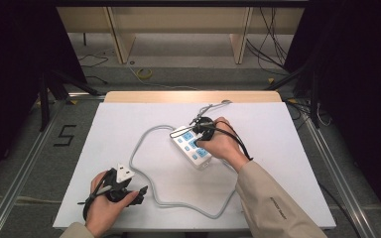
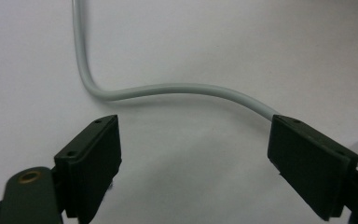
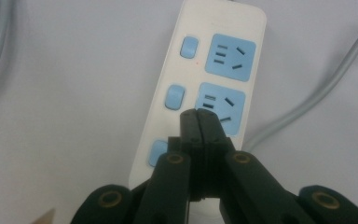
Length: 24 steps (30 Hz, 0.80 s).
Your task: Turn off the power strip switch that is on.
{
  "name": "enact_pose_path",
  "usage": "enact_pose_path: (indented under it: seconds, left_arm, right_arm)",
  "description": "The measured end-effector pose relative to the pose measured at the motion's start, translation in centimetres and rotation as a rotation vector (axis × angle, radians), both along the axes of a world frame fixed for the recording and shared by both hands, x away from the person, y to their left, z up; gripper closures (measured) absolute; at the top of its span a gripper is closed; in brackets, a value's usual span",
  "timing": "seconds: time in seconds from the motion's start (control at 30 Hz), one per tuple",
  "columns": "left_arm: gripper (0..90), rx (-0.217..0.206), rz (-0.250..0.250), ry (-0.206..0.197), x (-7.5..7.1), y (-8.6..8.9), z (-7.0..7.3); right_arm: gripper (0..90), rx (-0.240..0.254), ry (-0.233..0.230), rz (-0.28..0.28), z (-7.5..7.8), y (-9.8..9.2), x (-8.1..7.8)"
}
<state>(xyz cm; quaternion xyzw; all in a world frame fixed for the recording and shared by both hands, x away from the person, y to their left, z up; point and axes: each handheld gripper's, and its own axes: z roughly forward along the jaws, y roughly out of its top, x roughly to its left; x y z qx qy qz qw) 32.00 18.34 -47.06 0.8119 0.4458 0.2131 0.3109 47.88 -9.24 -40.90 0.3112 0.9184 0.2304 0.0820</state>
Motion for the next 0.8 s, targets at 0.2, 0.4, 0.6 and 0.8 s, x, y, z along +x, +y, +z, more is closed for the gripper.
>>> enact_pose_path:
  seconds: [0.2, 0.4, 0.6, 0.8]
  left_arm:
    - [17.0, -0.001, 0.0, 0.0, 0.0, 0.0, 0.0]
    - [17.0, -0.001, -0.001, 0.001, 0.0, 0.0, 0.0]
    - [17.0, 0.0, -0.003, 0.002, 0.0, 0.0, 0.0]
    - [17.0, 0.001, -0.003, 0.004, 0.0, 0.0, 0.0]
  right_arm:
    - [90.0, 0.001, -0.001, -0.002, -0.1, 0.4, 0.2]
    - [90.0, -0.001, 0.001, 0.0, -0.3, 0.8, 0.5]
    - [90.0, -0.005, 0.002, 0.003, -0.5, 1.1, 0.8]
    - [90.0, -0.003, 0.006, 0.005, -0.6, 1.3, 1.0]
